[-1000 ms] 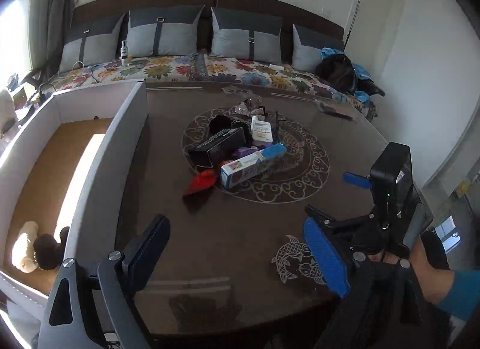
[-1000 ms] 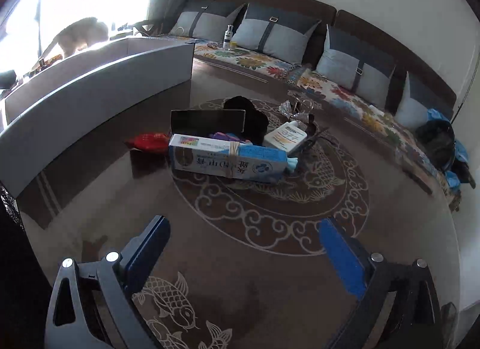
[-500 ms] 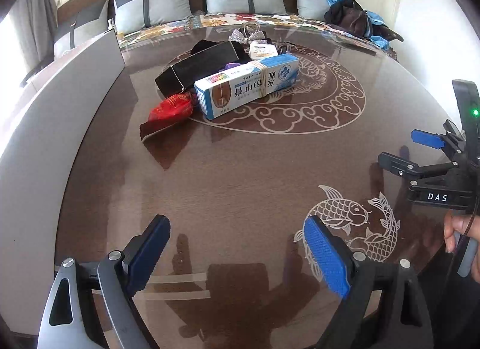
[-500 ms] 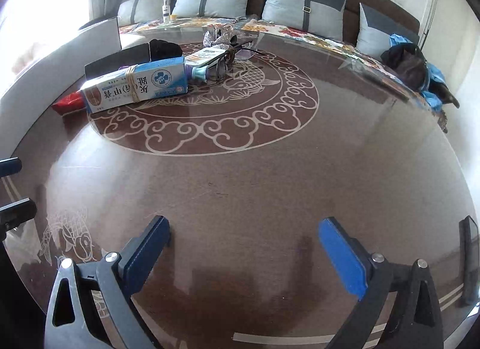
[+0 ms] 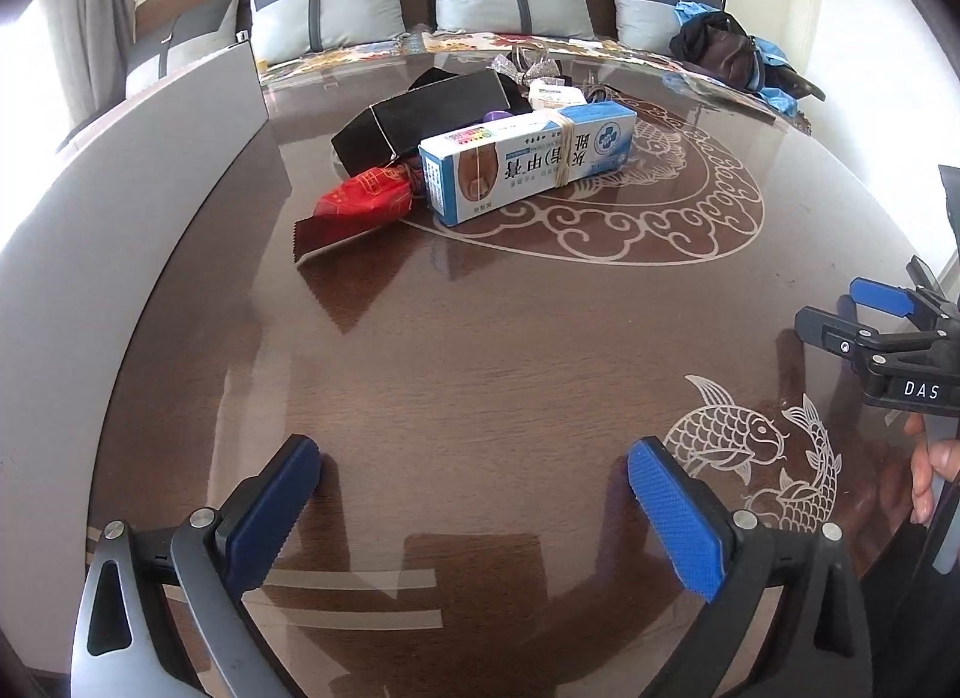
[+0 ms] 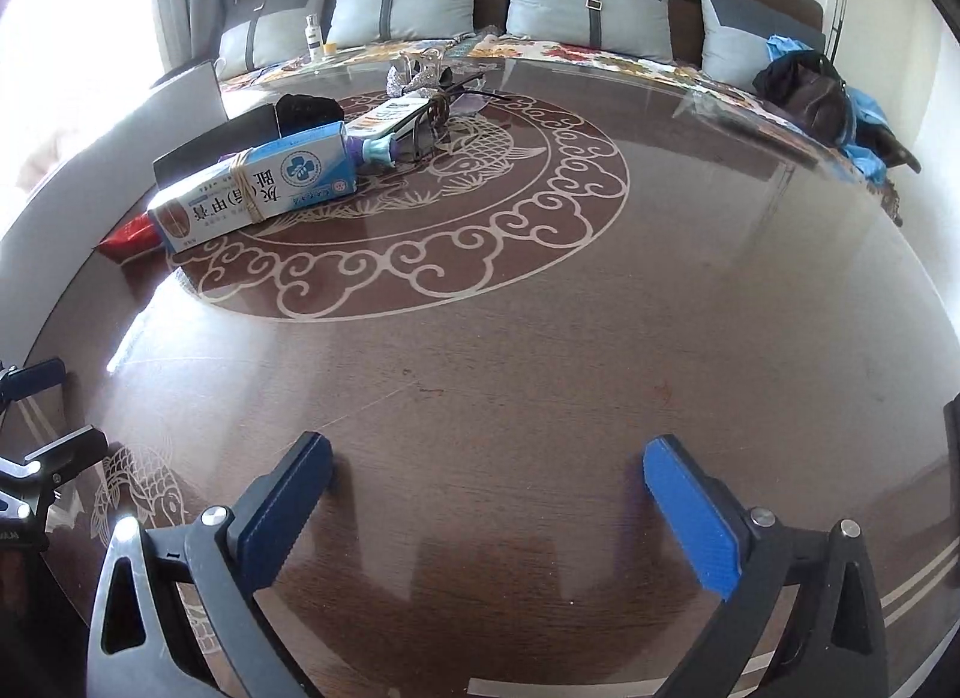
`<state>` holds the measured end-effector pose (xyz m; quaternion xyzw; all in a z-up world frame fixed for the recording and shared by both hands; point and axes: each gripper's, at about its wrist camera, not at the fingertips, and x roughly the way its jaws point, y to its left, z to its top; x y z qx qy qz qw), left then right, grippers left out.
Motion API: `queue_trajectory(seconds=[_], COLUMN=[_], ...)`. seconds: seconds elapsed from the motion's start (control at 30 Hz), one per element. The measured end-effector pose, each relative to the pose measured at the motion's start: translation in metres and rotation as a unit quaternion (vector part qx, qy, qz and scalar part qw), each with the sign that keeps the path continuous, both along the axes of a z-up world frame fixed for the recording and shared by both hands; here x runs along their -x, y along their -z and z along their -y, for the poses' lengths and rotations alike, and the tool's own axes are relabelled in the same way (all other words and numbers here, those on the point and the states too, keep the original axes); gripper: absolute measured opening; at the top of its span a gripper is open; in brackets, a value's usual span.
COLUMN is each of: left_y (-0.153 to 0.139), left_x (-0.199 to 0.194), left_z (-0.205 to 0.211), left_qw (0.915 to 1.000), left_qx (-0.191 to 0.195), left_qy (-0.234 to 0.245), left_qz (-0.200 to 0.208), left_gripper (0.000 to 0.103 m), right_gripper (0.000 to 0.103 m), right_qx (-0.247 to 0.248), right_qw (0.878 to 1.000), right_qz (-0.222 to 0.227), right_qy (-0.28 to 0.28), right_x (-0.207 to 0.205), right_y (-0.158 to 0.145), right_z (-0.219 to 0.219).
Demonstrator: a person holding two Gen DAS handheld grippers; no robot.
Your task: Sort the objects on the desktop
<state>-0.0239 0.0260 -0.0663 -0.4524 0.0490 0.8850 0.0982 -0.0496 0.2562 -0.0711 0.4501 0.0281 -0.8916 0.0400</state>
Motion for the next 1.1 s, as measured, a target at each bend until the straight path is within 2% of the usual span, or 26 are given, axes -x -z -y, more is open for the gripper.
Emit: queue_trajectory(seconds=[0.17, 1.1], left_y=[0.001, 0.0008], left_x=[-0.0002, 0.005], left_z=[-0.0003, -0.0028], left_qw=[0.9999, 0.9999], left_qx=[-0.004, 0.001], left_qy=[-0.006, -0.013], left_qz=[-0.012, 0.004], left_gripper=[0.103, 0.103], right_gripper=[0.103, 0.103], right_qx=[0.0, 0.001], right_qw=[1.0, 1.0], right_qz=[0.0, 0.0], right_qy=[0.0, 0.0], right_x=[0.0, -0.0001], right_y=[0.0, 0.0001], right_z=[-0.0003, 0.0005])
